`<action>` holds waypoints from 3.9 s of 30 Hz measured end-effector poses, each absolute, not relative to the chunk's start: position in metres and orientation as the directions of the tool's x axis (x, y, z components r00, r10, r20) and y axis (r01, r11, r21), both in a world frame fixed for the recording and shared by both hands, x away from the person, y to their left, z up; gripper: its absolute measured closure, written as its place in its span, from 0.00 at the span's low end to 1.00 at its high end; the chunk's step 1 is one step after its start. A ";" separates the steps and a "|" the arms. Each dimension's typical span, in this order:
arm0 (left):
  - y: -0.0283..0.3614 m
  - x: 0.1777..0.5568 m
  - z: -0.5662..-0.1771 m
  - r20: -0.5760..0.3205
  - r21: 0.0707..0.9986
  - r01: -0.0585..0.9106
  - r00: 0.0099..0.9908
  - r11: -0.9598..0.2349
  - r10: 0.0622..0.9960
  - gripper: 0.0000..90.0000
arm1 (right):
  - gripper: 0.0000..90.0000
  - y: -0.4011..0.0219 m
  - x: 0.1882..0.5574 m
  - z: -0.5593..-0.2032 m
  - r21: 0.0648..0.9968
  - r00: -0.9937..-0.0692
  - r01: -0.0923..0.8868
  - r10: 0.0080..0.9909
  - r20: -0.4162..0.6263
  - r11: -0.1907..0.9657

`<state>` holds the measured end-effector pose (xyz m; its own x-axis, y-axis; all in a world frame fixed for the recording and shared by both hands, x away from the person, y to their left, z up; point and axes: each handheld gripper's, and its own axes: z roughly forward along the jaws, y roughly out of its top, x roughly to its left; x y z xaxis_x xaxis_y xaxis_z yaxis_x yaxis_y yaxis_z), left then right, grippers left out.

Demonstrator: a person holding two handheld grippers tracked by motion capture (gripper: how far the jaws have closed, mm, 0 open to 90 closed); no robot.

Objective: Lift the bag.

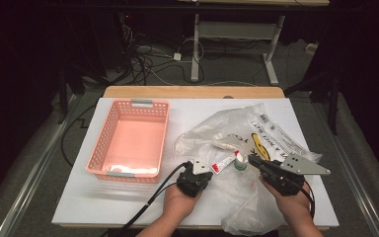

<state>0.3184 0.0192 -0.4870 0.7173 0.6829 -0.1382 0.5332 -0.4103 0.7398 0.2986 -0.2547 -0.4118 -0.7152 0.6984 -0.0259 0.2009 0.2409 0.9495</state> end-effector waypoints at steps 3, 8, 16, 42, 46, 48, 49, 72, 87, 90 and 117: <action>0.021 0.315 -0.485 -0.101 0.767 0.492 0.727 -0.412 0.680 0.98 | 1.00 -0.255 0.300 -0.413 0.949 -0.717 0.204 0.697 -0.023 0.241; 0.028 0.316 -0.475 -0.112 0.812 0.464 0.720 -0.355 0.685 0.98 | 1.00 -0.254 0.300 -0.413 0.949 -0.719 0.199 0.694 -0.027 0.243; 0.034 0.314 -0.445 -0.102 0.867 0.395 0.738 -0.305 0.667 0.98 | 1.00 -0.254 0.301 -0.413 0.949 -0.716 0.201 0.698 -0.026 0.242; 0.027 0.313 -0.489 -0.069 0.674 0.533 0.734 -0.511 0.676 0.31 | 1.00 -0.252 0.299 -0.414 0.946 -0.717 0.201 0.696 -0.035 0.255; 0.030 0.313 -0.490 -0.100 0.692 0.547 0.718 -0.470 0.689 0.70 | 1.00 -0.250 0.299 -0.414 0.944 -0.718 0.203 0.695 -0.036 0.259; 0.033 0.315 -0.490 -0.135 0.692 0.571 0.704 -0.442 0.698 0.87 | 1.00 -0.250 0.298 -0.414 0.944 -0.721 0.200 0.692 -0.038 0.261; 0.033 0.315 -0.490 -0.140 0.692 0.571 0.706 -0.442 0.694 0.94 | 1.00 -0.249 0.298 -0.414 0.945 -0.720 0.198 0.692 -0.040 0.261; 0.048 0.320 -0.418 -0.064 0.952 0.261 0.683 -0.162 0.728 0.98 | 1.00 -0.239 0.308 -0.398 0.970 -0.701 0.159 0.713 -0.022 0.186; 0.033 0.338 -0.361 0.026 0.982 0.116 0.697 -0.148 0.717 0.98 | 1.00 -0.234 0.328 -0.369 0.989 -0.662 0.096 0.749 -0.023 0.116; 0.031 0.342 -0.349 0.039 0.986 0.090 0.697 -0.141 0.716 0.98 | 1.00 -0.234 0.331 -0.364 0.992 -0.650 0.076 0.759 -0.027 0.100; 0.004 0.381 -0.251 0.157 0.986 -0.062 0.664 -0.155 0.732 0.98 | 1.00 -0.249 0.374 -0.278 0.999 -0.532 -0.052 0.846 -0.042 0.017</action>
